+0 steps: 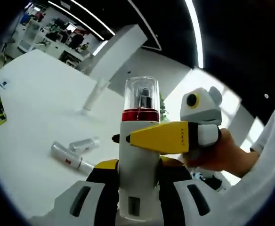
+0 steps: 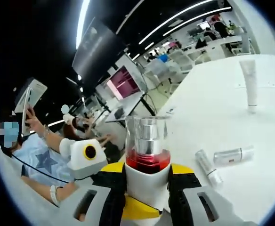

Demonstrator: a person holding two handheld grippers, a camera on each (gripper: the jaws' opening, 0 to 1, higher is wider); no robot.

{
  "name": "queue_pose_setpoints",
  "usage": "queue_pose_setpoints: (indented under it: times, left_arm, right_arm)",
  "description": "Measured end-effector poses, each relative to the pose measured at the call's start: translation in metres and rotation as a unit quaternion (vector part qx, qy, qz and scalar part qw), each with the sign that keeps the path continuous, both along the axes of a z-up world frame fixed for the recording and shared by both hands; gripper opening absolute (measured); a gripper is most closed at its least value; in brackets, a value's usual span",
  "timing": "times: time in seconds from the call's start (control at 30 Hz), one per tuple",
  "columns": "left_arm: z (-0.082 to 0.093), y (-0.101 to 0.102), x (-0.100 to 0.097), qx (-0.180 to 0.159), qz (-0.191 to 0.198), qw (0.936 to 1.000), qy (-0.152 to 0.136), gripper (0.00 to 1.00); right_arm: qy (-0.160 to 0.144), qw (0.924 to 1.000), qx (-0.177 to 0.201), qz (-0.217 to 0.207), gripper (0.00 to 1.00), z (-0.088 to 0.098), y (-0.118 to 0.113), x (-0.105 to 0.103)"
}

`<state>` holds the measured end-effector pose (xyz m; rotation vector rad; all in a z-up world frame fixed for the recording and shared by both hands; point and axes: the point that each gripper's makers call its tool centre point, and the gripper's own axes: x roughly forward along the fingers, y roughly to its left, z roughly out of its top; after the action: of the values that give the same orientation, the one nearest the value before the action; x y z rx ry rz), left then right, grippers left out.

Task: Arrange the skincare products in the storage area until every visible bottle or jar stands upright without overlapping.

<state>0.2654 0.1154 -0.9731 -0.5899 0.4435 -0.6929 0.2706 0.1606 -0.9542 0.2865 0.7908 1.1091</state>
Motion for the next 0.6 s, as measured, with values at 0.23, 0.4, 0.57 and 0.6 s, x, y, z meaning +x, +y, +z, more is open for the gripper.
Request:
queue_pose_setpoints:
  times: [0.23,0.4,0.57,0.6]
  left_arm:
    - [-0.0043,-0.0024,0.0018,0.04,0.003,0.9992,-0.006,0.26]
    - [-0.0041,-0.0029,0.0007,0.048,0.006,0.9987,-0.013,0.26]
    - [-0.007,-0.004,-0.0014,0.057,0.006,0.9982,-0.02,0.27]
    - [-0.008,-0.0041,-0.002,0.057,0.006,0.9982,-0.02,0.27]
  right_arm:
    - [-0.015,0.9998,-0.01,-0.006,0.34,-0.0028,-0.0018,0.0025]
    - [-0.025,0.9997,-0.006,0.001,0.32,-0.0017,-0.0042,0.0011]
    - [-0.03,0.9995,-0.002,0.007,0.31,-0.0035,-0.006,-0.0011]
    - [-0.032,0.9994,-0.002,0.01,0.31,-0.0042,-0.0065,-0.0024]
